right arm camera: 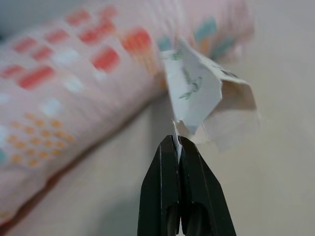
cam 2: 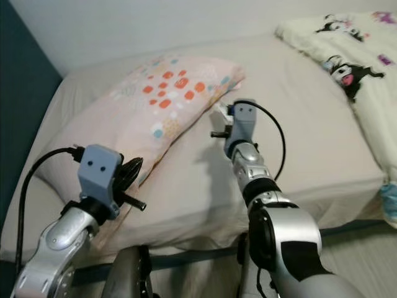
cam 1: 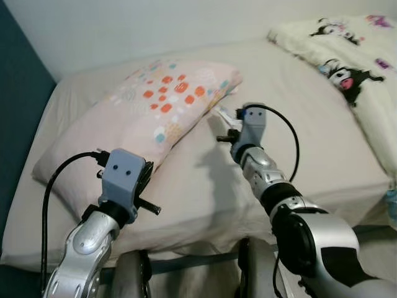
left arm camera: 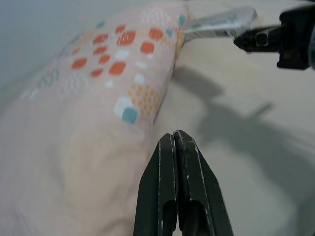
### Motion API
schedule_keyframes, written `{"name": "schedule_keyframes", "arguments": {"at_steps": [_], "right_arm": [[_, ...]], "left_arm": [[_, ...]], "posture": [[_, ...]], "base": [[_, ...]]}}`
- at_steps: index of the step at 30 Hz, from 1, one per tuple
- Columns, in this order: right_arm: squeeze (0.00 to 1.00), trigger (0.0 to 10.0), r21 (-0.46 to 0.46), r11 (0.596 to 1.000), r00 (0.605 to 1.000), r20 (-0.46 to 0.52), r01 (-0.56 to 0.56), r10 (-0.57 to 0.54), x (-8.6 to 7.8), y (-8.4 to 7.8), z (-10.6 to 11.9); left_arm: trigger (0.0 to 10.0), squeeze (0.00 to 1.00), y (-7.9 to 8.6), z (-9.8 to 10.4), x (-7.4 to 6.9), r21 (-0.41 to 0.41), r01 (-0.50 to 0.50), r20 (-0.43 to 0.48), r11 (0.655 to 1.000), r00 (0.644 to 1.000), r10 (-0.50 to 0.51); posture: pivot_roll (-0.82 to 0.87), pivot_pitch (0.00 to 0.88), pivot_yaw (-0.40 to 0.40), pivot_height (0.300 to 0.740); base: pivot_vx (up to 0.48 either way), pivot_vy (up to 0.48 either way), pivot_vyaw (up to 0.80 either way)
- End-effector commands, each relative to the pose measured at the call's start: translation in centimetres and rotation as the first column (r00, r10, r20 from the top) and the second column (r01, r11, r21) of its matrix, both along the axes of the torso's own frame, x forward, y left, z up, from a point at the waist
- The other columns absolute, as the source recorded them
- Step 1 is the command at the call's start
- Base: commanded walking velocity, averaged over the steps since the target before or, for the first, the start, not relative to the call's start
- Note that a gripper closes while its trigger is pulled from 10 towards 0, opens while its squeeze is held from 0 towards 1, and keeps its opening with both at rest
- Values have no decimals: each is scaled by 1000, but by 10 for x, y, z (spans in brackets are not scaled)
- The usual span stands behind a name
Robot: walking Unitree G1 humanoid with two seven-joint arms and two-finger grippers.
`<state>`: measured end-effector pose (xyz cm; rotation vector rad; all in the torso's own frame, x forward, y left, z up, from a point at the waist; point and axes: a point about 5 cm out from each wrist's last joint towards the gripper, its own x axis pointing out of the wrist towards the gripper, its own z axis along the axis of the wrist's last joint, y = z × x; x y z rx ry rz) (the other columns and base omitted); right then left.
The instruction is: Clean up the room
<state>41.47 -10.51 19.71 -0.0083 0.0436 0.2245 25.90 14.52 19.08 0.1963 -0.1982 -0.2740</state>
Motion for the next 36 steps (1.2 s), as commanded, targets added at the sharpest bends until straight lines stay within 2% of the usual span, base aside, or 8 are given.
{"name": "schedule_keyframes", "arguments": {"at_steps": [1,8,14,16,17,20,24,36], "right_arm": [[0,10000,-51,998,996,74,-46,50,1,8,13],[0,10000,-25,995,981,169,-92,95,-5,9,19],[0,10000,-64,991,969,215,-113,125,-19,12,8],[0,10000,-107,988,967,218,-111,133,-30,13,-6],[0,10000,-122,988,971,210,-93,118,-51,12,-32],[0,10000,-121,990,973,209,-76,100,-58,9,-41],[0,10000,-116,993,986,163,-27,46,-82,-3,-71],[0,10000,-122,993,997,76,5,4,-101,-13,-94]], "left_arm": [[10000,0,2,-7,2,1,-43,-8,999,999,43],[10000,0,4,-13,8,-2,-100,-24,995,995,100],[10000,0,2,-17,11,-6,-121,-26,993,992,121],[10000,0,5,-22,13,-21,-170,-52,985,984,169],[10000,0,14,-37,16,-65,-271,-116,960,958,263],[10000,0,18,-44,15,-67,-306,-128,950,946,296],[10000,0,27,-76,10,-48,-403,-202,914,900,386],[10000,0,18,-59,19,-59,-376,-147,925,919,365]], "posture": [[-79,68,45,566],[-95,44,64,566],[-95,30,53,566],[-97,25,40,566],[-103,24,30,566],[-109,27,25,566],[-116,25,26,570],[-82,17,26,609]], "base": [[0,0,0],[0,0,0],[0,0,0],[0,0,0],[0,0,0],[0,0,0],[0,0,0],[0,0,0]]}}
